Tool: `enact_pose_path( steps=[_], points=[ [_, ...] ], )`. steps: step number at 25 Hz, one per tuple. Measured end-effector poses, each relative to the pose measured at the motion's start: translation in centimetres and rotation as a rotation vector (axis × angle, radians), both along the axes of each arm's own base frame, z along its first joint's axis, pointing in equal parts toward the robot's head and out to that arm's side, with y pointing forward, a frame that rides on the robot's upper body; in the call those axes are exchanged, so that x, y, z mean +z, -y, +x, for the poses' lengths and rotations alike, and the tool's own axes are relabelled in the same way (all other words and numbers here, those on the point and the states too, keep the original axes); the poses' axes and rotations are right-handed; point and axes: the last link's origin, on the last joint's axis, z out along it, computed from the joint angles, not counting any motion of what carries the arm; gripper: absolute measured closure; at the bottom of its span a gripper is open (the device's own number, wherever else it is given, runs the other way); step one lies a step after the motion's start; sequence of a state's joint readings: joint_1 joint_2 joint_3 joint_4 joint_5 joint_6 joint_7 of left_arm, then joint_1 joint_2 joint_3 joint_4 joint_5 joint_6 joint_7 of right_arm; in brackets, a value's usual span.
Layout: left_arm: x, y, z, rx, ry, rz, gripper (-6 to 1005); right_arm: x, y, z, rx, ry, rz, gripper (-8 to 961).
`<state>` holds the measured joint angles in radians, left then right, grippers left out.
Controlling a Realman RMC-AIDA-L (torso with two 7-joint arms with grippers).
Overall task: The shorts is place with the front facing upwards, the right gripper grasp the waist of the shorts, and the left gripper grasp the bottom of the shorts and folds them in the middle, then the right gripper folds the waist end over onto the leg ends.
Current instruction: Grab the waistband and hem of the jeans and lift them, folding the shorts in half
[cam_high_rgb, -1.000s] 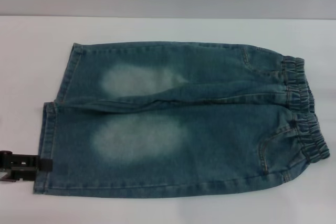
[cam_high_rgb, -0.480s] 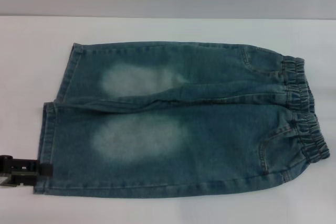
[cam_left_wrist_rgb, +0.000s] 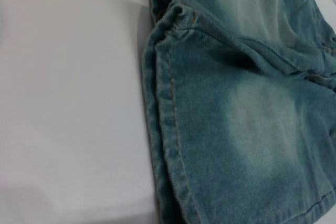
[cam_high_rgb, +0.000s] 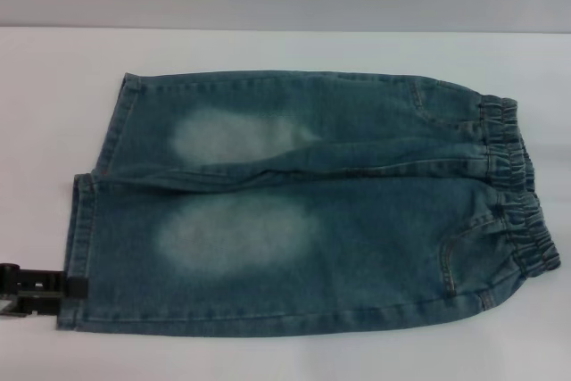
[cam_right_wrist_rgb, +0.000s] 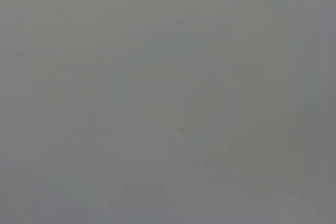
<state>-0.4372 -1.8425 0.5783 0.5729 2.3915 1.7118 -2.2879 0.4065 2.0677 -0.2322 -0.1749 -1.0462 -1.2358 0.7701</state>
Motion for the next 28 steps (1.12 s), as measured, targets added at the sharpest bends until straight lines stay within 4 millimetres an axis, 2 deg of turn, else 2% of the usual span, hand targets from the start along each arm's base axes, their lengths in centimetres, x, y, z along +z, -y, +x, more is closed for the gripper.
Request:
enact_pose_path(
  steps=[17,28],
  points=[
    [-0.21,-0.03,-0.31,0.008,-0.033,-0.012,186,0.08,-0.24,-0.17,0.006,0.002,0.001,439],
    [-0.64,-0.15,0.34,-0.007,-0.007,-0.029,185,0.04,-0.29,-0.17,0.005,0.002,-0.002,440]
  ],
)
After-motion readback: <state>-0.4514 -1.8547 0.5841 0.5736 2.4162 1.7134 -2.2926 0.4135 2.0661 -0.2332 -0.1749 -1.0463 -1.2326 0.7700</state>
